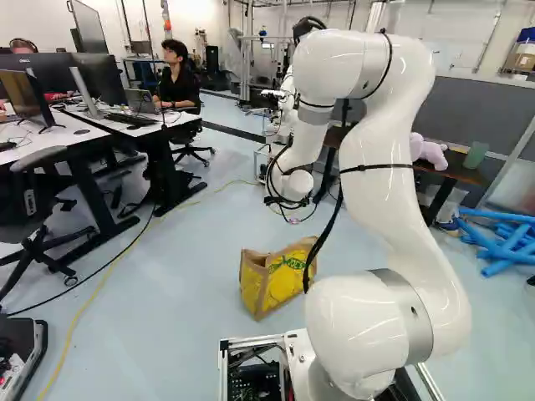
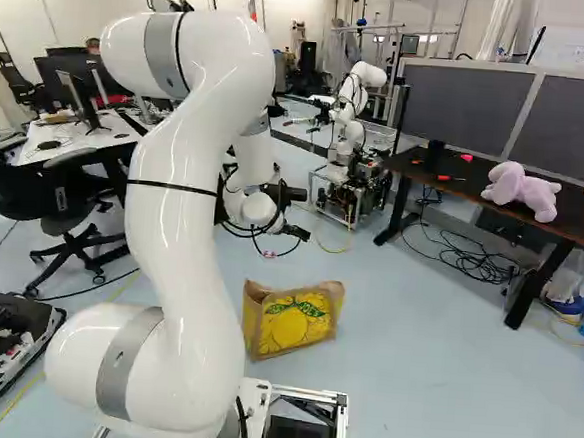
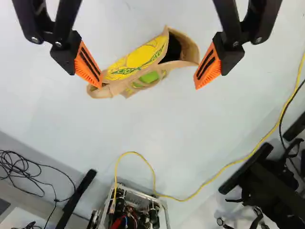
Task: Pick up the bag on the ground and place it on the table
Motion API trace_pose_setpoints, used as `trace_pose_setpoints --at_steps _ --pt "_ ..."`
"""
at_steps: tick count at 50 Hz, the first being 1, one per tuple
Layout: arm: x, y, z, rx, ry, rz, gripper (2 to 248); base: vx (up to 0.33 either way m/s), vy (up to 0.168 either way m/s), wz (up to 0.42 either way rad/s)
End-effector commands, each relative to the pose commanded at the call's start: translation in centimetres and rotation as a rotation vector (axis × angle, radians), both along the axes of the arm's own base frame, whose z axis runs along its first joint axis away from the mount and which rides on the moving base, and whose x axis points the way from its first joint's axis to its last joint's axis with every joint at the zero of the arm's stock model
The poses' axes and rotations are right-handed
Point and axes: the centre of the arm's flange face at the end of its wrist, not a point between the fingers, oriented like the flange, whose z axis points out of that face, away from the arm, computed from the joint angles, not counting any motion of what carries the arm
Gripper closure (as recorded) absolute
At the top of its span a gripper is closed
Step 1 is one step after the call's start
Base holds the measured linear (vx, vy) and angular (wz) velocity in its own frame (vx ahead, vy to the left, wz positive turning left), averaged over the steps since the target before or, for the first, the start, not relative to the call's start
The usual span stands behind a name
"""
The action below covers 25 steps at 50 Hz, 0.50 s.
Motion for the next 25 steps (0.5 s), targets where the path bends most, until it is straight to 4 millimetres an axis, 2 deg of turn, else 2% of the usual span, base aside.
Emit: trace_pose_setpoints --at_steps 25 --pt "3.7 0.2 -4.6 0.018 0.134 0.003 3 0.000 0.000 0.000"
